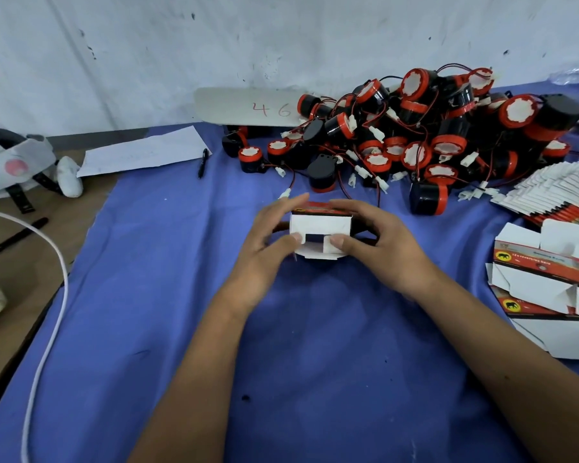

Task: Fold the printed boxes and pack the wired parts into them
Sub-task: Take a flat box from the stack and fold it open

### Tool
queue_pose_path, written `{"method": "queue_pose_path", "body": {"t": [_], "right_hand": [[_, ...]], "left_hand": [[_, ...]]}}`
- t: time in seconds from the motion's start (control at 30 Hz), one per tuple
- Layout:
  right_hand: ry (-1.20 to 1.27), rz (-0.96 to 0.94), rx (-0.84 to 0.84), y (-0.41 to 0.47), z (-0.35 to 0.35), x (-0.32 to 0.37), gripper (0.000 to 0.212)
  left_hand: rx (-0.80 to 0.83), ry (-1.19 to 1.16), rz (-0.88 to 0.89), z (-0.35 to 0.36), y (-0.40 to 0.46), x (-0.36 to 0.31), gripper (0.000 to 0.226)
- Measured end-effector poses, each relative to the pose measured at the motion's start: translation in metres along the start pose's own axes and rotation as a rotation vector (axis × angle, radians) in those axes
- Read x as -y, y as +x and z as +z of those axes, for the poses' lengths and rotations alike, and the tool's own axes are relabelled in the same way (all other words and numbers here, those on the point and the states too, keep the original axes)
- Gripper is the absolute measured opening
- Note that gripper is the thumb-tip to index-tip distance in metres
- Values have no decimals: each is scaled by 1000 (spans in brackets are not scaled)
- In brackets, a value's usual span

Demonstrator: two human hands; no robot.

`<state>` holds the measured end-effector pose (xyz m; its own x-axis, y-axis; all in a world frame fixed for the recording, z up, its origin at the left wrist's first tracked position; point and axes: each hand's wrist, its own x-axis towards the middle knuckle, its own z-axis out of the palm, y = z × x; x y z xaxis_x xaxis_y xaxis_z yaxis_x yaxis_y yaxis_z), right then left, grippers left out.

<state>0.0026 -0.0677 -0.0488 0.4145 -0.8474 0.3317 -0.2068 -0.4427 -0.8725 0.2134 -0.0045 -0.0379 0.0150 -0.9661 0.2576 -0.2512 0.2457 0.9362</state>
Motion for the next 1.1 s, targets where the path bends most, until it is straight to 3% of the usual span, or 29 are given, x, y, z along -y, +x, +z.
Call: {"method": "queue_pose_path", "body": {"t": [0.1,0.23,0.33,0.43,0.53,0.67,0.8,0.93,1.03,1.1], "right_hand": [[35,-35,13,-1,-1,1,42],[77,-34,104,0,-3,5,43],[-34,-74,216,-3,0,8,53],[-110,-83,256,-4,3,10,69],[-119,-88,240,-4,5,10,71],[-116,-113,123,-6,10,14,59],[-182,-194,62,-6,10,18,67],[-8,-182,61,-6,7,21,69],[179,-185,96,-7,12,26,65],[166,-194,84,-9,18,29,72]], "left_hand": [[4,114,21,4,-1,3,53],[-123,178,65,12,3,5,40],[-202,209,83,15,3,6,26],[-276,288,78,18,5,8,28],[-281,391,102,18,6,10,28],[-239,484,117,23,5,7,50],[-186,740,315,26,6,4,81],[-153,584,222,20,6,3,69],[-317,461,171,17,5,2,56],[-433,379,130,17,5,0,54]]}}
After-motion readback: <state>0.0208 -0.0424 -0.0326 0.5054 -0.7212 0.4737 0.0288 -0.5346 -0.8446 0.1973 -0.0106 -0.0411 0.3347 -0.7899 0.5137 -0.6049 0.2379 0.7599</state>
